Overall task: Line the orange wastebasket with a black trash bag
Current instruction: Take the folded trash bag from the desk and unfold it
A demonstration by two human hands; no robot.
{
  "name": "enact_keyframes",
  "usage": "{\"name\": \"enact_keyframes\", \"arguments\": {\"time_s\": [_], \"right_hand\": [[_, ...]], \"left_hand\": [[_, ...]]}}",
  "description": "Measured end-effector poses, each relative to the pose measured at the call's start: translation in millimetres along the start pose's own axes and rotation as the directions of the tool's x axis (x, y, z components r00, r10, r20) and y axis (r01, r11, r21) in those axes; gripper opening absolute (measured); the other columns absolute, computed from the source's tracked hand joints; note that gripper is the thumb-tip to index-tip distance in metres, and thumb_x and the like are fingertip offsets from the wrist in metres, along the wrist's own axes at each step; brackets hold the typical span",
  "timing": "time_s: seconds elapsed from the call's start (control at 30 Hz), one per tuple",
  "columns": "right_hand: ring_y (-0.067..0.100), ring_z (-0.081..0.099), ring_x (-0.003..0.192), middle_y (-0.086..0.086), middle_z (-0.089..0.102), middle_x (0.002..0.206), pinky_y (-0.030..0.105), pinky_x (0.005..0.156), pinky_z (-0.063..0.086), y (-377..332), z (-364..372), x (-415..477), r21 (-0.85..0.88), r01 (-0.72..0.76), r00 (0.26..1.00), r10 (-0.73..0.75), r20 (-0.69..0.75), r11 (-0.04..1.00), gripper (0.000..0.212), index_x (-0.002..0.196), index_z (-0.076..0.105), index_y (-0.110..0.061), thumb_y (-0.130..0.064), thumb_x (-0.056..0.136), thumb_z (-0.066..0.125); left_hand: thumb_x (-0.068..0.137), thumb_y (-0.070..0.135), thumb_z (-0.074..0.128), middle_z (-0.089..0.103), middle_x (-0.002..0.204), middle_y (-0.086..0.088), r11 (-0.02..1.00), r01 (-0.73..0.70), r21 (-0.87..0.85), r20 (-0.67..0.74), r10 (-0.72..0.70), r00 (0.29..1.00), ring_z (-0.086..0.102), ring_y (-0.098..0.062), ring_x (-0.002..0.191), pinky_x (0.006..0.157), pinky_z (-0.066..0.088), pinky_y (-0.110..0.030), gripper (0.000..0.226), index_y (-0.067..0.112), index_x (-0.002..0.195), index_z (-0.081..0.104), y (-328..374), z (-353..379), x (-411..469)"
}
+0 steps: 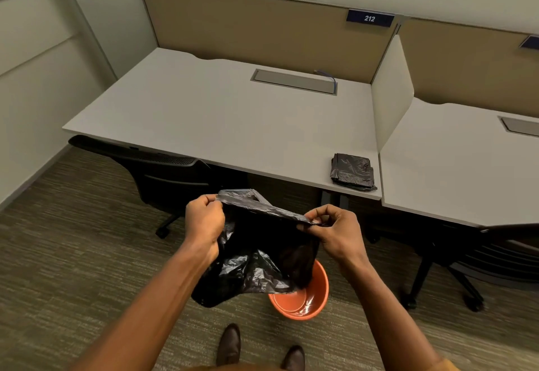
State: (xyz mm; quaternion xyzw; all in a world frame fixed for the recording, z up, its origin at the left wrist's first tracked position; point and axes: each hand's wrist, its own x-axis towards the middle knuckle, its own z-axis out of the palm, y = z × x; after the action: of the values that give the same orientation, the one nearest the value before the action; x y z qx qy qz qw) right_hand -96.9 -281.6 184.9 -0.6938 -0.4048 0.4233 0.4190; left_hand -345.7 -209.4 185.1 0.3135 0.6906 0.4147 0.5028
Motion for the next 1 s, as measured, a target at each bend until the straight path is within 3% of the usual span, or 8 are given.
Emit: {"name": "enact_keyframes", "arguments": {"time_s": [0.2, 0.33, 0.43, 0.53, 0.63, 0.7, 0.77, 1.0], "right_hand": [[0.006, 0.076, 0.083, -0.009, 0.079, 0.085, 0.028, 0.074, 0.067, 18.1, 13.7, 1.3, -0.271, 0.008, 0.997, -0.027, -0.069, 0.963, 0.023, 0.089, 0.082, -0.032, -0.009, 0.087, 0.086], [0.011, 0.077, 0.092, -0.004, 0.081, 0.092, 0.040, 0.083, 0.067, 30.1, 23.9, 0.7, -0.112, -0.093, 0.974, 0.066, -0.218, 0.989, 0.017, 0.093, 0.081, -0.029, -0.012, 0.094, 0.077], [0.024, 0.072, 0.088, 0.018, 0.079, 0.098, 0.045, 0.082, 0.058, 33.6, 23.1, 8.5, 0.259, -0.224, 0.923, 0.290, -0.255, 0.940, 0.014, 0.096, 0.078, -0.013, -0.019, 0.103, 0.068], [0.042, 0.074, 0.100, 0.026, 0.077, 0.111, 0.058, 0.094, 0.060, 35.8, 15.9, 14.3, 0.426, -0.264, 0.903, 0.377, -0.207, 0.865, 0.028, 0.107, 0.074, -0.002, -0.027, 0.110, 0.060], [0.043, 0.075, 0.112, 0.028, 0.077, 0.115, 0.063, 0.103, 0.059, 34.7, 10.6, 15.5, 0.478, -0.252, 0.912, 0.372, -0.175, 0.842, 0.027, 0.110, 0.074, -0.004, -0.026, 0.111, 0.059], [0.038, 0.078, 0.101, 0.029, 0.077, 0.113, 0.053, 0.094, 0.062, 33.7, 6.3, 16.7, 0.446, -0.225, 0.925, 0.334, -0.180, 0.866, 0.028, 0.108, 0.074, -0.003, -0.028, 0.110, 0.061], [0.036, 0.080, 0.096, 0.025, 0.080, 0.108, 0.052, 0.089, 0.064, 32.4, 1.4, 18.5, 0.426, -0.226, 0.942, 0.308, -0.134, 0.876, 0.028, 0.106, 0.075, -0.004, -0.031, 0.107, 0.066], [0.027, 0.082, 0.092, 0.007, 0.084, 0.093, 0.029, 0.069, 0.065, 38.8, -15.8, 14.5, 0.284, -0.159, 0.982, 0.182, -0.057, 0.945, 0.027, 0.107, 0.078, -0.013, -0.033, 0.091, 0.085]], "left_hand": [[0.107, 0.001, 0.058, 0.085, 0.100, -0.019, 0.997, -0.014, -0.070, 0.074, 0.019, 0.997, 0.083, -0.041, 0.097, 0.086, 0.068, -0.061, 0.025, 0.011, 0.102, 0.081, 14.0, 2.4, -6.7], [0.108, 0.010, 0.062, 0.086, 0.091, -0.010, 0.998, -0.063, -0.029, 0.146, 0.066, 0.987, 0.085, -0.032, 0.090, 0.078, 0.070, -0.045, 0.026, 0.017, 0.097, 0.084, 16.0, -2.1, -13.9], [0.102, 0.019, 0.074, 0.083, 0.082, -0.015, 0.943, -0.242, 0.230, 0.231, 0.189, 0.954, 0.076, -0.026, 0.069, 0.065, 0.055, -0.034, 0.019, 0.018, 0.086, 0.084, 14.3, -10.2, -13.3], [0.087, 0.043, 0.089, 0.082, 0.077, 0.002, 0.737, -0.464, 0.490, 0.418, 0.269, 0.868, 0.074, -0.010, 0.064, 0.061, 0.056, -0.030, 0.019, 0.027, 0.084, 0.080, 16.3, -22.0, -11.0], [0.060, 0.085, 0.082, 0.080, 0.094, 0.016, 0.403, -0.608, 0.684, 0.603, 0.156, 0.782, 0.076, -0.004, 0.089, 0.074, 0.060, -0.030, 0.064, 0.035, 0.099, 0.077, 25.6, -33.1, -8.3], [0.061, 0.088, 0.080, 0.076, 0.103, 0.018, 0.097, -0.609, 0.787, 0.595, 0.139, 0.792, 0.073, -0.009, 0.101, 0.077, 0.051, -0.032, 0.067, 0.039, 0.107, 0.076, 27.0, -35.5, -5.7], [0.078, 0.072, 0.082, 0.076, 0.100, 0.012, -0.056, -0.550, 0.833, 0.546, 0.239, 0.803, 0.074, -0.016, 0.100, 0.076, 0.049, -0.033, 0.046, 0.037, 0.108, 0.079, 20.7, -34.9, -2.1], [0.101, 0.025, 0.066, 0.070, 0.079, -0.001, 0.407, -0.305, 0.861, 0.095, 0.462, 0.882, 0.067, -0.030, 0.076, 0.064, 0.046, -0.037, 0.013, 0.023, 0.098, 0.079, -7.6, -25.5, 14.9]]}}
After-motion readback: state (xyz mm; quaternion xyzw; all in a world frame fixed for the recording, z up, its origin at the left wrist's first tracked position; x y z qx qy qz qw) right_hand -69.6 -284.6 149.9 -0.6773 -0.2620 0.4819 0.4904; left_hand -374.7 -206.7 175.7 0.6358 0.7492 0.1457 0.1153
